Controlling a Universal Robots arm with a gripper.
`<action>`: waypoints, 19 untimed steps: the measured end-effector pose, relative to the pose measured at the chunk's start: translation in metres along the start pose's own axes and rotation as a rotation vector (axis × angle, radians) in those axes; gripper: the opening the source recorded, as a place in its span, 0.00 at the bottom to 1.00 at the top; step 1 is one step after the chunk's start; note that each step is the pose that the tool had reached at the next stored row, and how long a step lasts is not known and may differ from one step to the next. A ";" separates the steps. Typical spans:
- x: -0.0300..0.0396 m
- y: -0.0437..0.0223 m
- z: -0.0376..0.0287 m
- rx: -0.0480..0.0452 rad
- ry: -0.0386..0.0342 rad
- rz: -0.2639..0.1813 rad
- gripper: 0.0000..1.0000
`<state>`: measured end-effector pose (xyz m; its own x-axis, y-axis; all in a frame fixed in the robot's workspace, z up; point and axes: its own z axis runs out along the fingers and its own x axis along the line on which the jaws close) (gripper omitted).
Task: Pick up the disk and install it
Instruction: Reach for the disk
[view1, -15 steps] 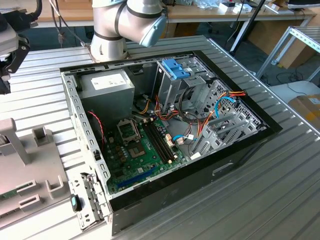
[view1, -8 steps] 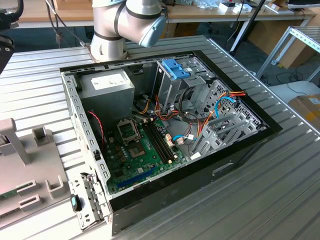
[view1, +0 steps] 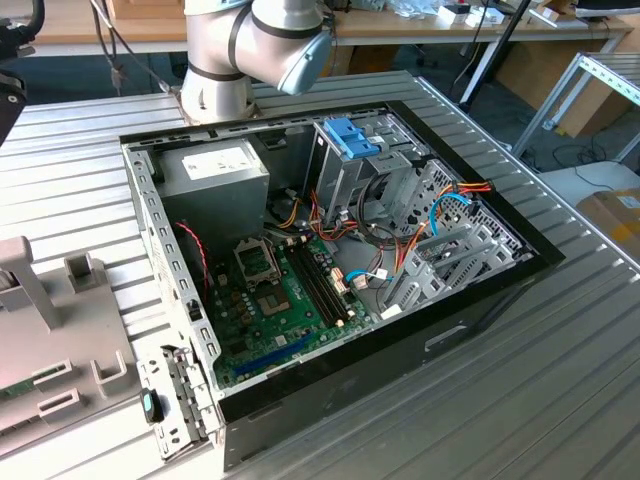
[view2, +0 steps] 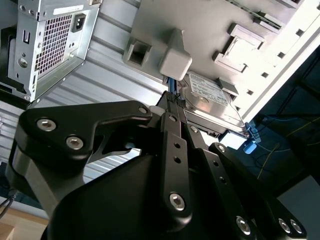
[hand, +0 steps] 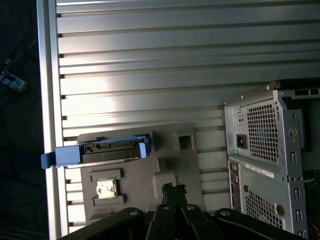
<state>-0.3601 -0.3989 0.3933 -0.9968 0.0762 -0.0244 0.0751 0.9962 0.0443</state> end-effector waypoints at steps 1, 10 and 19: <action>0.0032 -0.0002 -0.0001 0.0000 0.0000 0.000 0.11; 0.0367 -0.0028 -0.0010 0.0000 -0.0001 0.000 0.11; 0.0438 -0.0033 -0.0012 0.0000 0.0000 0.000 0.11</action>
<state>-0.4040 -0.3989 0.3933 -0.9968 0.0762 -0.0245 0.0751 0.9962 0.0444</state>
